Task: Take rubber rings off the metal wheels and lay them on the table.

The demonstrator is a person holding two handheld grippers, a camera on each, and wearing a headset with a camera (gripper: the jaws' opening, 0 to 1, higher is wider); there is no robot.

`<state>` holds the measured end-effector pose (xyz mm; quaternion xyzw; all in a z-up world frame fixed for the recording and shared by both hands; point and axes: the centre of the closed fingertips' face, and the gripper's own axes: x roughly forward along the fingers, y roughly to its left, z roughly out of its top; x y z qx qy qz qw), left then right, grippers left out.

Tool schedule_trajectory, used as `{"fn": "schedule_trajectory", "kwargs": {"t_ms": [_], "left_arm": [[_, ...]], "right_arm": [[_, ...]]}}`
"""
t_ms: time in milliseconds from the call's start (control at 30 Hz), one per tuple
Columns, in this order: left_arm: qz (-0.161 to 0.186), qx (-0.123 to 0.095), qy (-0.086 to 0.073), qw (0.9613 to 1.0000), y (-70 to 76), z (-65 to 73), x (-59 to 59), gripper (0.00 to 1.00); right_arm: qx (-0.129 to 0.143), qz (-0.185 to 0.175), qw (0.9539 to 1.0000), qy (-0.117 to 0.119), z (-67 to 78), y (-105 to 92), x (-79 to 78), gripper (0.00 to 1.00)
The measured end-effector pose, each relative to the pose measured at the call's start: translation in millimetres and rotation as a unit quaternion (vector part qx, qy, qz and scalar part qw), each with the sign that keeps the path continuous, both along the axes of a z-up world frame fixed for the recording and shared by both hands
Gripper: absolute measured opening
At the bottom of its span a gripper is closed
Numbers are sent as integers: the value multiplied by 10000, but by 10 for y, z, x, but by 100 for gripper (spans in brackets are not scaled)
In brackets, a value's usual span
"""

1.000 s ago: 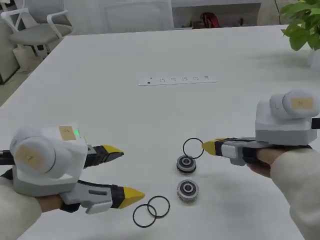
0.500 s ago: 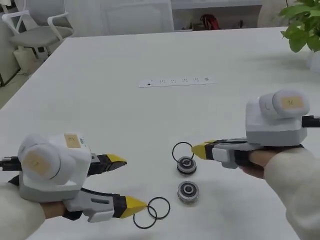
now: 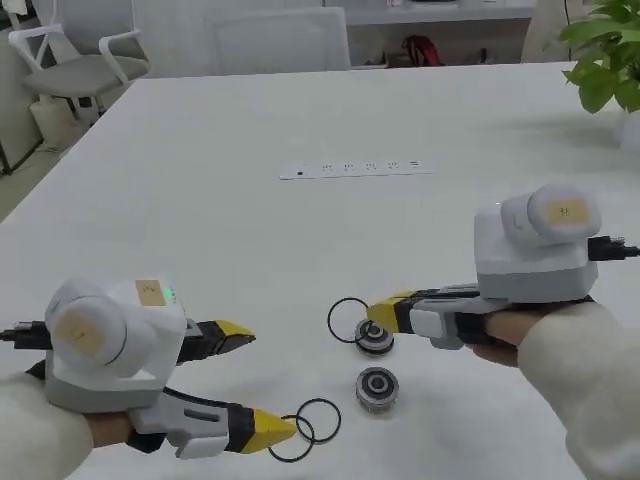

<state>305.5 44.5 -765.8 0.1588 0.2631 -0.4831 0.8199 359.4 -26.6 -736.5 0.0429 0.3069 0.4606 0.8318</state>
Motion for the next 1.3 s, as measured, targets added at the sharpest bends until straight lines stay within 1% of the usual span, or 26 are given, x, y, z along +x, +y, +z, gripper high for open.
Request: {"fn": "schedule_trajectory", "kwargs": {"t_ms": [133,267,333,567,733,933,1033,1300], "left_arm": [[-52,21,11,10000,-25,-23,-18,66],[-151,110,47,9998,-40,-75,-54,67],[-166,127,63,9998,-37,-88,-61,67],[-134,200,80,9997,5,-124,-53,67],[-128,214,75,9997,21,-129,-39,67],[-167,278,52,9995,37,-147,-41,67],[-180,342,44,9992,55,-164,-36,67],[-185,375,2,9991,73,-156,-26,66]], "right_arm": [[-102,186,9998,-27,-30,68,-65,0],[-156,285,9995,-49,-35,103,-105,0],[-182,328,9993,-46,-45,110,-114,0],[-305,580,9978,8,-101,178,-221,0],[-492,828,9953,38,-171,226,-318,0],[-588,953,9937,83,-195,249,-380,0],[-689,1065,9919,105,-241,272,-438,0],[-880,1355,9868,137,-342,345,-578,0]]}}
